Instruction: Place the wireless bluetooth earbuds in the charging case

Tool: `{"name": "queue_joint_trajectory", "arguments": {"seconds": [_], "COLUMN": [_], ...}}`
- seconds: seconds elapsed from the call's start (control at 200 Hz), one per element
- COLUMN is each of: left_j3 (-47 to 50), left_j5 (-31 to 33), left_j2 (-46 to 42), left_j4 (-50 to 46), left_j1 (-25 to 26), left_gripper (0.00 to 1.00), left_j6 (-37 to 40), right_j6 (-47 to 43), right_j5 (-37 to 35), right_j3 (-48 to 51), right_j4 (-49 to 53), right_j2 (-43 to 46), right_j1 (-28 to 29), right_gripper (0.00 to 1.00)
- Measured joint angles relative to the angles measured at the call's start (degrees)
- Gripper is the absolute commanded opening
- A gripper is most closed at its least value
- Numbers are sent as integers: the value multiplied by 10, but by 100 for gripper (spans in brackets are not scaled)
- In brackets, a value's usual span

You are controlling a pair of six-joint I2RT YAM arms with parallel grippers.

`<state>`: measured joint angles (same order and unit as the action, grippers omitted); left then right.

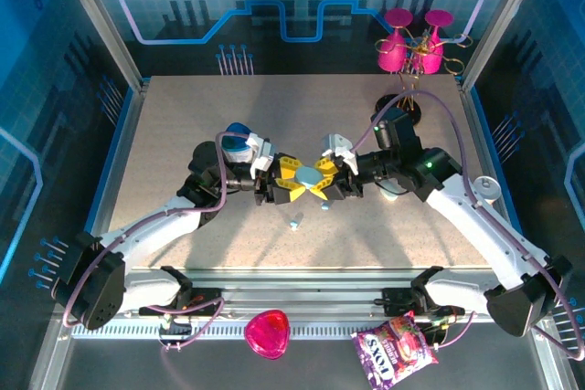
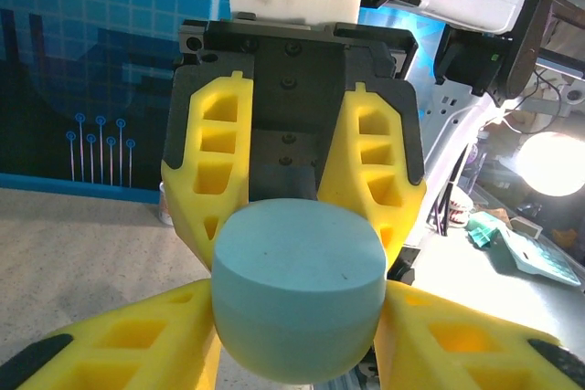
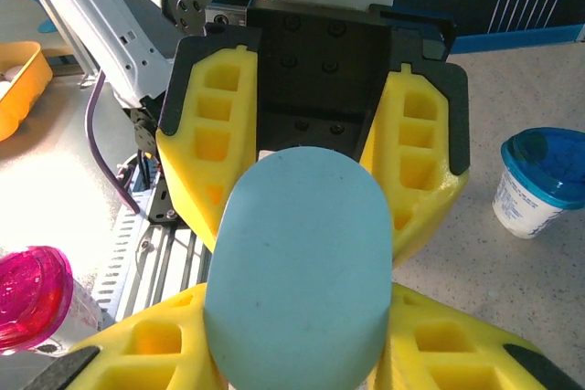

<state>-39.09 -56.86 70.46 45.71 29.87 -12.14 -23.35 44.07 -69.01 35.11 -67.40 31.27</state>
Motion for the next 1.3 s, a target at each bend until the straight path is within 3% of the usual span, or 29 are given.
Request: {"name": "queue_joint_trajectory", "arguments": {"seconds": [0.355, 0.705, 0.856, 0.996, 1.301], "left_j3": [0, 0, 0, 0, 0], "left_j5": [-1, 0, 0, 0, 0], "left_j2": [0, 0, 0, 0, 0], "left_j4": [1, -1, -3, -3, -4], "left_j1": [4, 3, 3, 4, 9], "left_gripper": [54, 36, 28, 28, 28], "left_j6": [0, 0, 2, 5, 21], "right_j6": [12, 12, 12, 15, 47], "right_j5": [-6, -8, -12, -17, -20], "right_j3": [0, 0, 0, 4, 28], "right_j4": [-21, -17, -16, -27, -77], "right_j2": [0, 4, 5, 7, 27], "right_j1": [7, 11, 11, 15, 10], "right_gripper": [29, 30, 38, 57, 58]}}
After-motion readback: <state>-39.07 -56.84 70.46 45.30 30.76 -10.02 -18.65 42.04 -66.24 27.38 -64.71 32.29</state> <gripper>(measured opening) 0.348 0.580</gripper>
